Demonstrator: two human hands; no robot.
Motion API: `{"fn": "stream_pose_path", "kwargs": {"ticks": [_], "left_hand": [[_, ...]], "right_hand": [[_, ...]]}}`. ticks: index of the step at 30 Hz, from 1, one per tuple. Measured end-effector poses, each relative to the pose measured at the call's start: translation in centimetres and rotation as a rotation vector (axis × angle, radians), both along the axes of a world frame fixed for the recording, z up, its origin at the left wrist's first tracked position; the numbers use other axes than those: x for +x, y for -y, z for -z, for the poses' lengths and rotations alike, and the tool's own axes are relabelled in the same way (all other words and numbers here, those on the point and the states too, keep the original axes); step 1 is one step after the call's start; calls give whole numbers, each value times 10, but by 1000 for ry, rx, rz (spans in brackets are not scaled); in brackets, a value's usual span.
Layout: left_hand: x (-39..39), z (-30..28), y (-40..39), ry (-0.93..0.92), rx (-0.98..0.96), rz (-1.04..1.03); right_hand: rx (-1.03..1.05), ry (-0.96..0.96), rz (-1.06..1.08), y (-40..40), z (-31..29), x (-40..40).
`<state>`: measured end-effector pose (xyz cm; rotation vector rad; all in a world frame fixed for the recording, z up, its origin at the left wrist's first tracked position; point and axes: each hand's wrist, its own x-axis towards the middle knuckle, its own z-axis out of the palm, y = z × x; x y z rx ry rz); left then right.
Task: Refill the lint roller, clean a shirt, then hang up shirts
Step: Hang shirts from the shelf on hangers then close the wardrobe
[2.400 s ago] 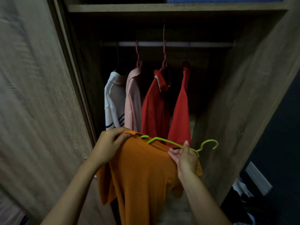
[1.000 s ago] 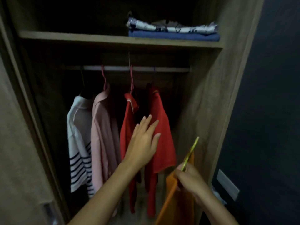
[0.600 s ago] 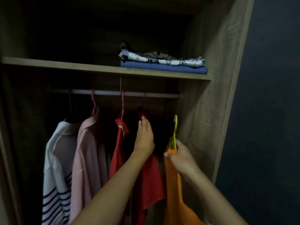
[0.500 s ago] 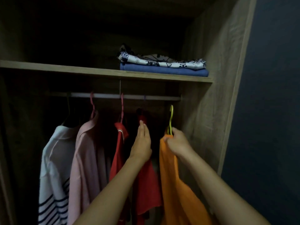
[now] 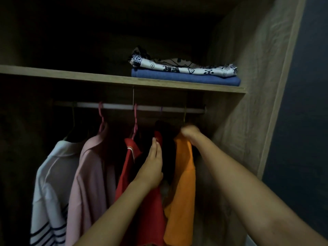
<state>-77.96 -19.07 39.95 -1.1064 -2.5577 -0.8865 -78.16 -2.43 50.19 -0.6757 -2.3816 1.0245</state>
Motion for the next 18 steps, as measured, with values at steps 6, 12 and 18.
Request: {"fn": "stream_pose_path", "kwargs": {"ticks": [6, 12, 18], "left_hand": [[9, 14, 9, 8, 66, -65], [35, 56, 24, 42, 233, -136], [58, 87, 32, 89, 276, -137]], "right_hand": [[105, 23, 61, 5, 26, 16], [141, -164, 127, 40, 113, 101], [122, -272, 38, 40, 190, 135]]}}
